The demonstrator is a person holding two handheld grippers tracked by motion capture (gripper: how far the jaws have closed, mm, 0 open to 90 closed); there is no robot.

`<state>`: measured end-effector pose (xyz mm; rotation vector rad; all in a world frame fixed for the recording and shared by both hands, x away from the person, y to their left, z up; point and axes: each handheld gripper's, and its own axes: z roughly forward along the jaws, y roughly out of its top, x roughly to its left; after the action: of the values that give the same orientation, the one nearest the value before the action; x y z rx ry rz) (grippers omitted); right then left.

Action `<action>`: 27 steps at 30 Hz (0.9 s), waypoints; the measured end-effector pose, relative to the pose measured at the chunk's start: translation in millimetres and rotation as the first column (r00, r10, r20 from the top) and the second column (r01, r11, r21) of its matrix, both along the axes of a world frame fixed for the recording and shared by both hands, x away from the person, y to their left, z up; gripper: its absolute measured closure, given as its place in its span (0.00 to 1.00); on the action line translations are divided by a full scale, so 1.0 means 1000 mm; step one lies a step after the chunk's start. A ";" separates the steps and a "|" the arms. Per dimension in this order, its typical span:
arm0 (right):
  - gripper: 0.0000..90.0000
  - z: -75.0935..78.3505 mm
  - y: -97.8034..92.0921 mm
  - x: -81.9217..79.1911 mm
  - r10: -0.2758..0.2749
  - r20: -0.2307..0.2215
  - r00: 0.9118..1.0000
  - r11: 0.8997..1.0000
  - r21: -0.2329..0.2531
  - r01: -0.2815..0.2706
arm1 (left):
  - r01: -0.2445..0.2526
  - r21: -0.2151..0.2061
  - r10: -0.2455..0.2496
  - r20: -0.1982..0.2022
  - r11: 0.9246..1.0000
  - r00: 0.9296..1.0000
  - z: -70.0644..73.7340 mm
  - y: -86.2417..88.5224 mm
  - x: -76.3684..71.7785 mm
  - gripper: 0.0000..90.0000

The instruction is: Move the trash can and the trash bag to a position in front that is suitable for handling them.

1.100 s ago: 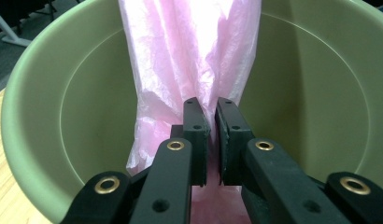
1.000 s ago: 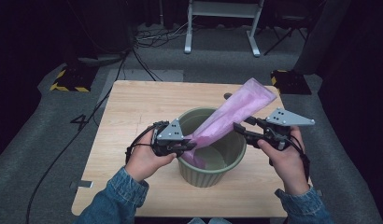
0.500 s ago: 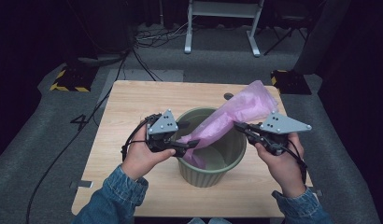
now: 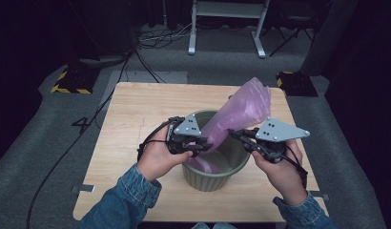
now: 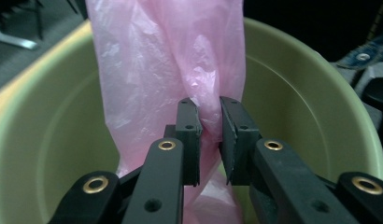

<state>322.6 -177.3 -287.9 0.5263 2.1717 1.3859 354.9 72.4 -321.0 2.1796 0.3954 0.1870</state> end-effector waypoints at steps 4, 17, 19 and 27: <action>1.00 -0.003 0.005 0.000 0.013 -0.007 1.000 1.000 -0.006 -0.013 | 0.002 0.015 -0.001 -0.029 1.000 1.000 -0.005 -0.003 0.000 0.78; 1.00 -0.012 0.026 0.003 0.063 -0.041 0.997 0.997 -0.039 -0.064 | -0.047 -0.072 0.056 0.119 0.996 0.991 0.013 0.003 -0.006 0.62; 1.00 -0.012 0.030 0.002 0.076 -0.044 0.996 0.996 -0.051 -0.078 | -0.033 -0.047 0.038 0.112 0.998 0.993 0.009 0.002 -0.005 0.72; 0.82 -0.013 0.028 -0.001 0.065 -0.045 0.997 0.997 -0.045 -0.067 | -0.085 -0.050 0.090 0.119 0.995 0.989 0.008 0.009 -0.004 1.00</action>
<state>321.4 -149.8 -300.4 0.4755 2.2699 1.3660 351.4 81.3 -312.8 2.0960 0.4229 0.3539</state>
